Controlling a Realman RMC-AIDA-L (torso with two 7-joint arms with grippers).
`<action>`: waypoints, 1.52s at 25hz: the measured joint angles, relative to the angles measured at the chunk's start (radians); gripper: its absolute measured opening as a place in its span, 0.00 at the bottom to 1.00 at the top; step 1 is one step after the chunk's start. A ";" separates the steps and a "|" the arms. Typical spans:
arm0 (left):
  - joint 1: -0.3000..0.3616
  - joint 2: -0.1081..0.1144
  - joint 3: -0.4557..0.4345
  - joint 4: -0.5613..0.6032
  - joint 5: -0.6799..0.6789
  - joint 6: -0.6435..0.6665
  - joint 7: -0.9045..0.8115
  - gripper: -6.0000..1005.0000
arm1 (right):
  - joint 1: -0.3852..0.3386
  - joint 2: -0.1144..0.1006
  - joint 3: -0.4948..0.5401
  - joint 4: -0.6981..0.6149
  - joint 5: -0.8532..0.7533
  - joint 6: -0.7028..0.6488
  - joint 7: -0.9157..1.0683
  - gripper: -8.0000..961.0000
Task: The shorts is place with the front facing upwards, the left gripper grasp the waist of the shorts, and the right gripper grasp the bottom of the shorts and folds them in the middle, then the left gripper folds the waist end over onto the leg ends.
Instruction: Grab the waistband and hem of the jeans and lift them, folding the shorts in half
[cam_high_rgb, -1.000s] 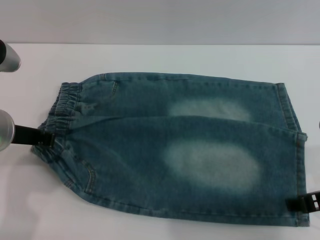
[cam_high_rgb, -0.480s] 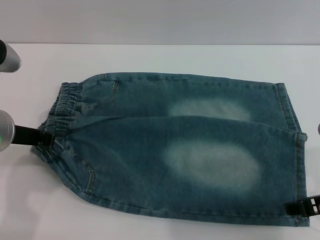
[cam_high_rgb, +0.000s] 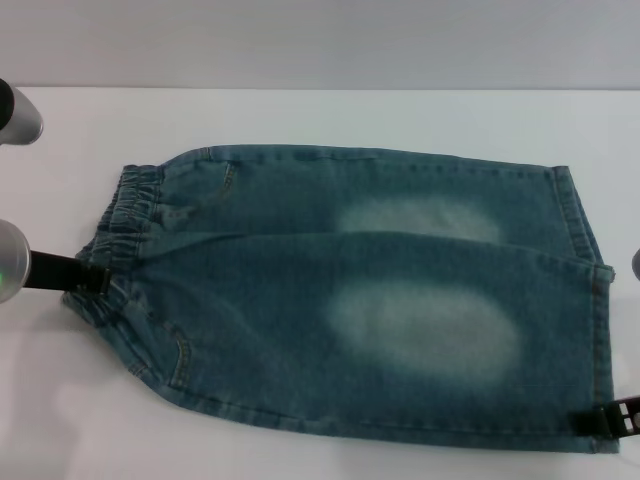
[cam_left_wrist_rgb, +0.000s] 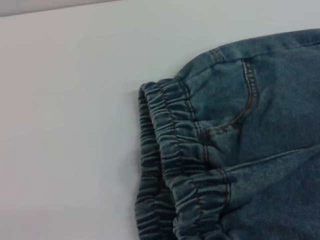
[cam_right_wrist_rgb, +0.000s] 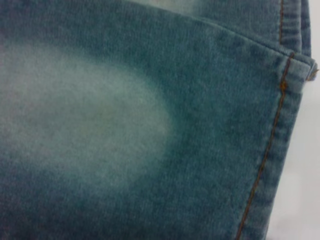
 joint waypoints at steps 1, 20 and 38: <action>0.000 0.000 0.000 0.000 0.000 -0.001 0.000 0.04 | 0.001 0.000 0.000 -0.004 0.003 -0.001 0.000 0.68; 0.000 0.002 0.002 -0.001 0.003 -0.008 0.004 0.04 | 0.013 -0.005 0.002 -0.023 0.032 -0.002 -0.010 0.40; -0.002 0.000 0.000 -0.003 0.000 -0.008 0.009 0.04 | -0.007 -0.007 0.002 0.053 0.028 -0.031 -0.026 0.01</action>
